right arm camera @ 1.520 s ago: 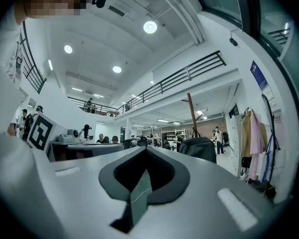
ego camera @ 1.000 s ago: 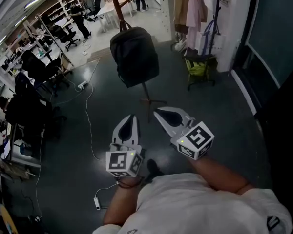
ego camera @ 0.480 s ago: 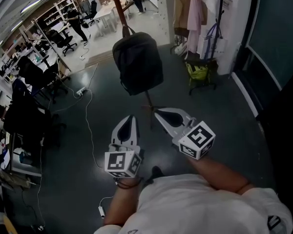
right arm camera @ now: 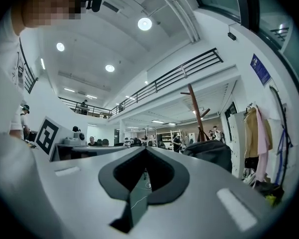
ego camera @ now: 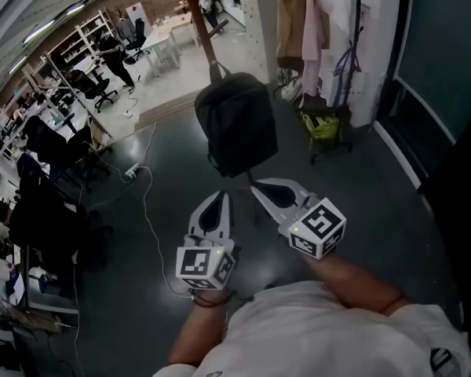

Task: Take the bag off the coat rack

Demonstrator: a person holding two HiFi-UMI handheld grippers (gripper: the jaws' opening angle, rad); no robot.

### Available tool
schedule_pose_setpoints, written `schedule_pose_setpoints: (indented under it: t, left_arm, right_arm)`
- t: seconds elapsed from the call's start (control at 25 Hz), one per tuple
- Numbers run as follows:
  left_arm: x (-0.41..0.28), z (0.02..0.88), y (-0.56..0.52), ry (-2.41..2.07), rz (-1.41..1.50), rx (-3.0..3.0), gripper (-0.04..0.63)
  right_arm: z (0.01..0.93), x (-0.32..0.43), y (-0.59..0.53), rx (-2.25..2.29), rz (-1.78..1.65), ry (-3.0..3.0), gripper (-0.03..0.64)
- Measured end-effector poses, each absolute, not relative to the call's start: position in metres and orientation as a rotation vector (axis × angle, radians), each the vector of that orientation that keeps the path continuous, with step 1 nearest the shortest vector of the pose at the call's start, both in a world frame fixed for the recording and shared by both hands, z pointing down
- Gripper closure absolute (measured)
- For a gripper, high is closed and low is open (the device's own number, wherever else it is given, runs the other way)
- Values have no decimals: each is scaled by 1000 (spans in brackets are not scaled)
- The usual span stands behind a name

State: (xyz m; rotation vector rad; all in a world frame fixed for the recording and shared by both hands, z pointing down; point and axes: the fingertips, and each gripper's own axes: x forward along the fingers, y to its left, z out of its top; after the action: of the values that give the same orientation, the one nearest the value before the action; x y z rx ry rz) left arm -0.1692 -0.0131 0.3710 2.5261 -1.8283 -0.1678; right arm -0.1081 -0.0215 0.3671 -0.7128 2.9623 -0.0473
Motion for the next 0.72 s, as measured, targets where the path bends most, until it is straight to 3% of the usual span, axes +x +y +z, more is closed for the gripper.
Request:
schedule_pose_setpoints:
  t: [0.72]
  left_arm:
    - [-232,378,-43,-1814,-170,2510,589]
  right_arm:
    - [371,-175,-57,-729,-64,2977,620]
